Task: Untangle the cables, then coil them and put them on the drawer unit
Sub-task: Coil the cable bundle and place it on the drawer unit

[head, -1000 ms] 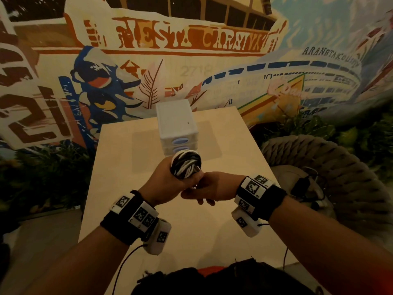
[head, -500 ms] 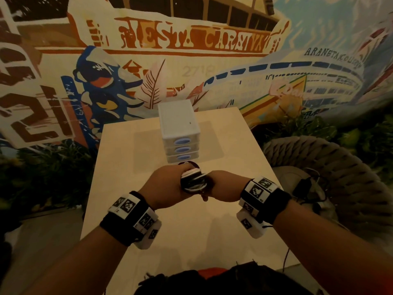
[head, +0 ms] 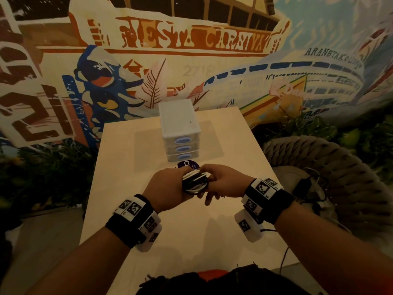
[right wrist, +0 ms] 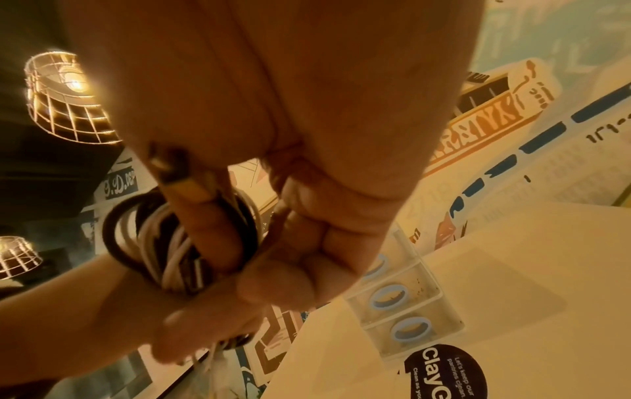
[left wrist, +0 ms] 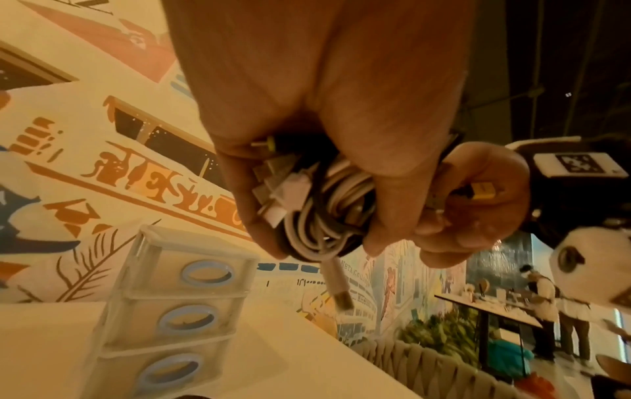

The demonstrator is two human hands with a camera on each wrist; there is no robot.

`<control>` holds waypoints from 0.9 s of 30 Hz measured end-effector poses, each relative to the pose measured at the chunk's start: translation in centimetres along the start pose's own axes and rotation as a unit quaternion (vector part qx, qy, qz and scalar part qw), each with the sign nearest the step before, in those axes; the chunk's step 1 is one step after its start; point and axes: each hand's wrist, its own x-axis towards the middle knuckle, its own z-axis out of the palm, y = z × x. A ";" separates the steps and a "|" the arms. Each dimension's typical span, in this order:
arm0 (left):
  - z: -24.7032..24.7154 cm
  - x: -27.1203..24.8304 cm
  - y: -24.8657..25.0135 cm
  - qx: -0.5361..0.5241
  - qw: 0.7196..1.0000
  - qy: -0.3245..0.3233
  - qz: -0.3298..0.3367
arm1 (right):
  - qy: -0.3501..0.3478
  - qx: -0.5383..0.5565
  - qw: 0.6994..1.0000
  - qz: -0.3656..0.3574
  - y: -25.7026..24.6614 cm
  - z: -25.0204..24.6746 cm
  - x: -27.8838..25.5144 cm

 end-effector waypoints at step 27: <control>-1.0 -0.5 1.4 -0.414 0.881 -0.123 -0.193 | 0.305 -0.035 0.917 -0.255 0.1 0.3 -0.5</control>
